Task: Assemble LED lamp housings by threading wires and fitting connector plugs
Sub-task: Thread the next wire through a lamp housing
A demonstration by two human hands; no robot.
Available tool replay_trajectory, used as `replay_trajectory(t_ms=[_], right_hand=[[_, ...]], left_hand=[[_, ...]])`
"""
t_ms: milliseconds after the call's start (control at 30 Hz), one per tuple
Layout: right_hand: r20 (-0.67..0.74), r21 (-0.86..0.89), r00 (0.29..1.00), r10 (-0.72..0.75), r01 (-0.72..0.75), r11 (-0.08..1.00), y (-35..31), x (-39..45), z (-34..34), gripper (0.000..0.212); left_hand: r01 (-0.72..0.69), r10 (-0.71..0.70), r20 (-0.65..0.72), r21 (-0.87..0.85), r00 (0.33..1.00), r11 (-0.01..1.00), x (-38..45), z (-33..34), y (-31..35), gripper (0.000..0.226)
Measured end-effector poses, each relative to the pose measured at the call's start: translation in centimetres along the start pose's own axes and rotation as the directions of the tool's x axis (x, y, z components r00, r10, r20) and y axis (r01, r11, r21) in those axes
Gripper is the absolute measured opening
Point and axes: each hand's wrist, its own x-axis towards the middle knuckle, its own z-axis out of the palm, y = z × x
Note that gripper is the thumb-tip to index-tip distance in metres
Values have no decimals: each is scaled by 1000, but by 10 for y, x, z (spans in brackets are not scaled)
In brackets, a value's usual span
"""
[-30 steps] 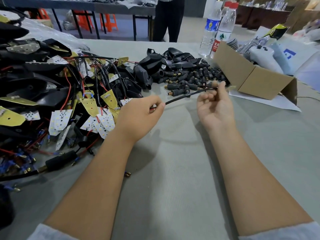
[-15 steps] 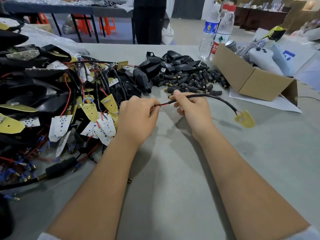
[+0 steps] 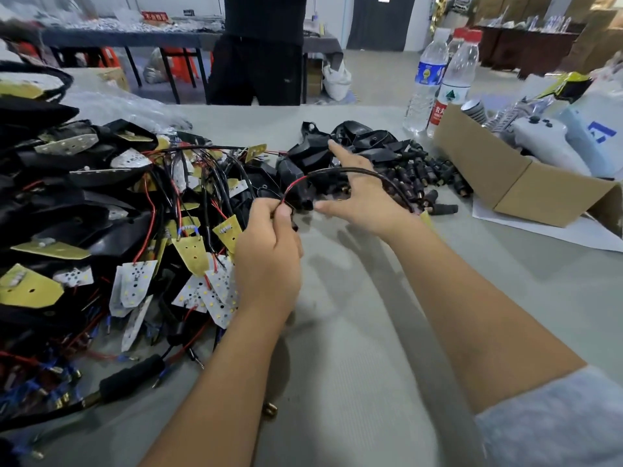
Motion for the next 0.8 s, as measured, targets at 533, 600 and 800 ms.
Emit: replay_trajectory(t_ms=[533,600,800], right_hand=[[267,-657,954,135,78,749,-18,137,40,72],[290,-611,951,109,97,786,-16,129,35,70],[327,-726,934,142,152,670,0,69,12,68]], left_hand=[[144,-159,-88,-156,983,977,13,6,-5,21],[154,-169,-86,-166,982,974,13,6,-5,20],[158,-167,-70,-127,983,979,13,6,-3,20]])
